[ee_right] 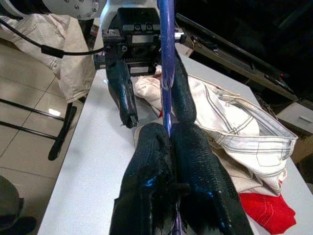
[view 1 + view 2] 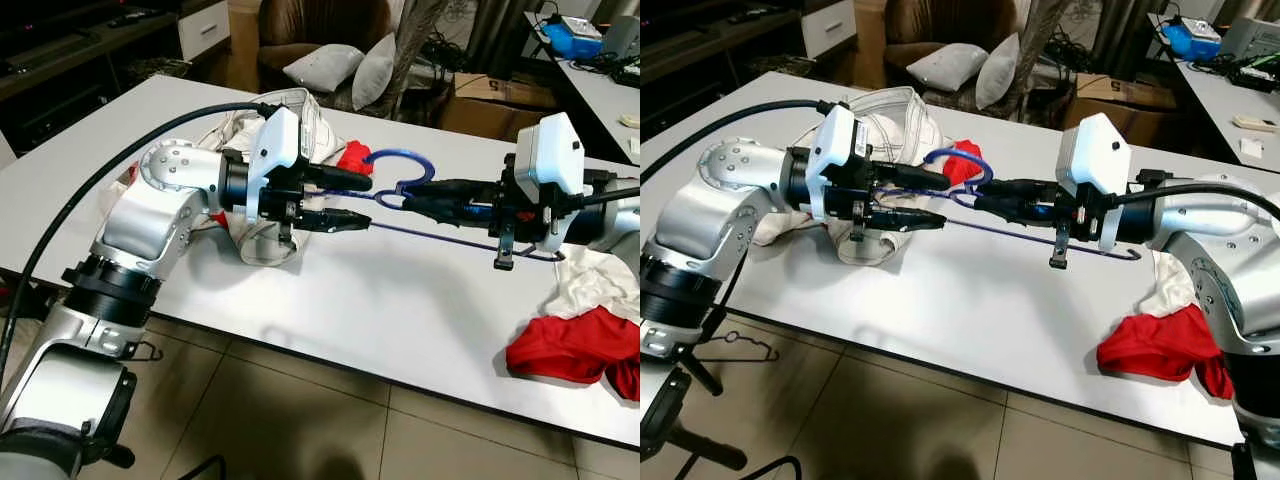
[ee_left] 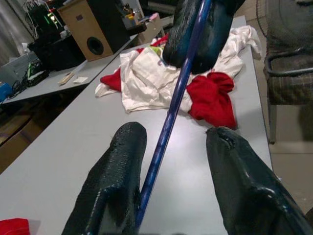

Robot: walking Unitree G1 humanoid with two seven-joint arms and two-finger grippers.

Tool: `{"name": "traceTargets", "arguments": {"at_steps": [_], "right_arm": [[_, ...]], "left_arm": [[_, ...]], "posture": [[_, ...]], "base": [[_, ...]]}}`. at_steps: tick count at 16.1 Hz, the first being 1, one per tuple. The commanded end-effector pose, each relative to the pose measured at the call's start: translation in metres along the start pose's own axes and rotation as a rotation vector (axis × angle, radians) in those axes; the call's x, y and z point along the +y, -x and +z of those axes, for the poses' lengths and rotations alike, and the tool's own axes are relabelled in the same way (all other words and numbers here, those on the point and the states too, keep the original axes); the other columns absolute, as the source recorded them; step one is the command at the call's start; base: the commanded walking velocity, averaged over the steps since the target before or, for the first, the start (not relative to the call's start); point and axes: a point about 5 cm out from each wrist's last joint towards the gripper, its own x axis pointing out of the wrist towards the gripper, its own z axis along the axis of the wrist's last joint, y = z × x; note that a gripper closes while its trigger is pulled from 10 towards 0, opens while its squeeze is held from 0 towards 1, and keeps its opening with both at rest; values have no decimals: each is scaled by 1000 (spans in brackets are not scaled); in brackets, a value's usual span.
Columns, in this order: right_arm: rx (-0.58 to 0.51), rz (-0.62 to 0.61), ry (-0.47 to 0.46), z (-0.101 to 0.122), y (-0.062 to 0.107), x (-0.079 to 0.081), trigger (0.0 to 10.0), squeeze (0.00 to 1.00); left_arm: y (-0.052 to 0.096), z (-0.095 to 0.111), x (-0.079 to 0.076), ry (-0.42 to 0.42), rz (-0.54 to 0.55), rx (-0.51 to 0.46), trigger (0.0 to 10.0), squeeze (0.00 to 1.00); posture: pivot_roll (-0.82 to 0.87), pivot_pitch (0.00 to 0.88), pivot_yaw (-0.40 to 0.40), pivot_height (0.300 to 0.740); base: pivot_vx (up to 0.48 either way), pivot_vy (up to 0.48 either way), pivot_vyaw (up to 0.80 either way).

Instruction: Hang hanger

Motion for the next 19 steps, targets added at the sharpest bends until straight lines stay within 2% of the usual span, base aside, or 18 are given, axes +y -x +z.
{"name": "traceTargets", "arguments": {"at_steps": [1,10,12,15,19], "right_arm": [[-8,1,44,8,0,-3,10000,0],[-24,44,28,8,-7,-2,10000,0],[-15,58,-7,4,-6,-3,10000,0],[0,66,-26,1,-5,-2,10000,1000],[29,84,-31,-2,-4,-1,10000,1000]], "left_arm": [[-2,5,2,-36,-15,16,0,0],[1,8,-1,-32,-48,-20,0,0],[4,11,0,-42,-54,-13,0,0],[7,11,-1,-45,-66,10,0,0],[9,10,0,-76,-70,56,0,0]], "posture": [[17,0,-21,740],[26,0,-33,740],[24,0,-36,740],[20,0,-35,740],[16,0,-37,740]], "base": [[0,0,0],[0,0,0],[0,0,0],[0,0,0],[0,0,0]]}}
